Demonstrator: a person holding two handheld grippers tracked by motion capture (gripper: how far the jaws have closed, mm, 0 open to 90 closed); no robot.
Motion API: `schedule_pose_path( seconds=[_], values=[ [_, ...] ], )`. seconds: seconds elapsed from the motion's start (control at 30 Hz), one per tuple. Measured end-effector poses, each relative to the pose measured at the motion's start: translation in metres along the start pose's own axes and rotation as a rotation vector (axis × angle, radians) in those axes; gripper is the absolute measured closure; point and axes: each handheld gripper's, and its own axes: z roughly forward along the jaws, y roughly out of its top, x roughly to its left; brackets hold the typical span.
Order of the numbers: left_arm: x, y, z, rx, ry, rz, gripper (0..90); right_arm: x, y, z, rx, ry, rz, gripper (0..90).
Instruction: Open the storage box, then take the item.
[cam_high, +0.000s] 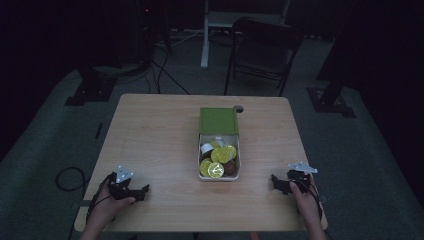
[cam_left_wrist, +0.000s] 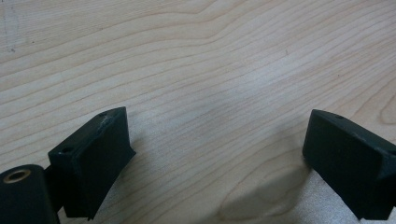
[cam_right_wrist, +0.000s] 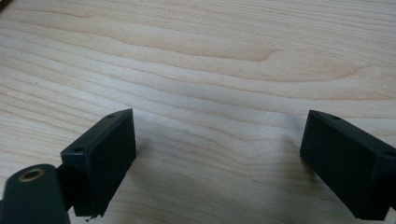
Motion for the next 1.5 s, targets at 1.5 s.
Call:
schedule_pose_path(
  seconds=[1.5],
  values=[
    [-0.001, 0.002, 0.003, 0.013, -0.002, 0.003, 2.6, 0.055, 0.046, -0.039, -0.064, 0.076, -0.036, 13.1]
  ],
)
